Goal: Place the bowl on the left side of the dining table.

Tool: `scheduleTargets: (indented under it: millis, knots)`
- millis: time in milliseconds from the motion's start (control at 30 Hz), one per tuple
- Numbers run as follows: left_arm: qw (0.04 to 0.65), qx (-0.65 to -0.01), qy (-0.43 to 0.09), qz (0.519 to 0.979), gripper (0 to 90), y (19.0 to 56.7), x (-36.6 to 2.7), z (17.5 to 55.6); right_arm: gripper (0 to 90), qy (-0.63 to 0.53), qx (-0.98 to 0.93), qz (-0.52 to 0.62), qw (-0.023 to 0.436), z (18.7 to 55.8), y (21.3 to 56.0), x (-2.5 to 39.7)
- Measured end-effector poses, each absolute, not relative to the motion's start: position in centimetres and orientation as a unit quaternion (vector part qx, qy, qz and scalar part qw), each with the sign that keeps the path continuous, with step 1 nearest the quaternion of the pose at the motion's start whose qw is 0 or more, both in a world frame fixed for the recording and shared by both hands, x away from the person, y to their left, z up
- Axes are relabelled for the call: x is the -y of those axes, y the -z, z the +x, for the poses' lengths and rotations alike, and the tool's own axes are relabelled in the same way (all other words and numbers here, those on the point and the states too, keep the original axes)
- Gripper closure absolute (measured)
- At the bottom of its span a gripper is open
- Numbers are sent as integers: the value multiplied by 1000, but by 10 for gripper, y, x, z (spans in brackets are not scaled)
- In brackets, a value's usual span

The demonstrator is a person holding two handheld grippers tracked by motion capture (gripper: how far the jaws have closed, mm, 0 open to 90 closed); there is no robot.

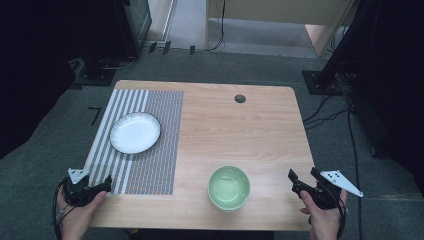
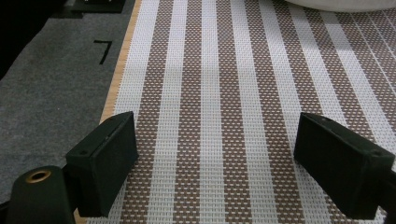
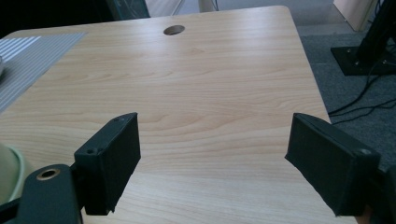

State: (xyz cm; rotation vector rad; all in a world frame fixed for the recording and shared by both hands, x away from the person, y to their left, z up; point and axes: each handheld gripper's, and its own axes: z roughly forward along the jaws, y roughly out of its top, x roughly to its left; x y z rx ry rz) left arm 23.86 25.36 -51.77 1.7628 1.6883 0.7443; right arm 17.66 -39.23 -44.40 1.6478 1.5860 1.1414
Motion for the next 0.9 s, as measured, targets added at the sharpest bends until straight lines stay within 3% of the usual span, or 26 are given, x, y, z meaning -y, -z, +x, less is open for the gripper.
scheduleTargets:
  millis: [900]
  knots:
    - [291,-634,-279,660,126,518,-254,239,208,-452,-610,585,284,174,429,355]
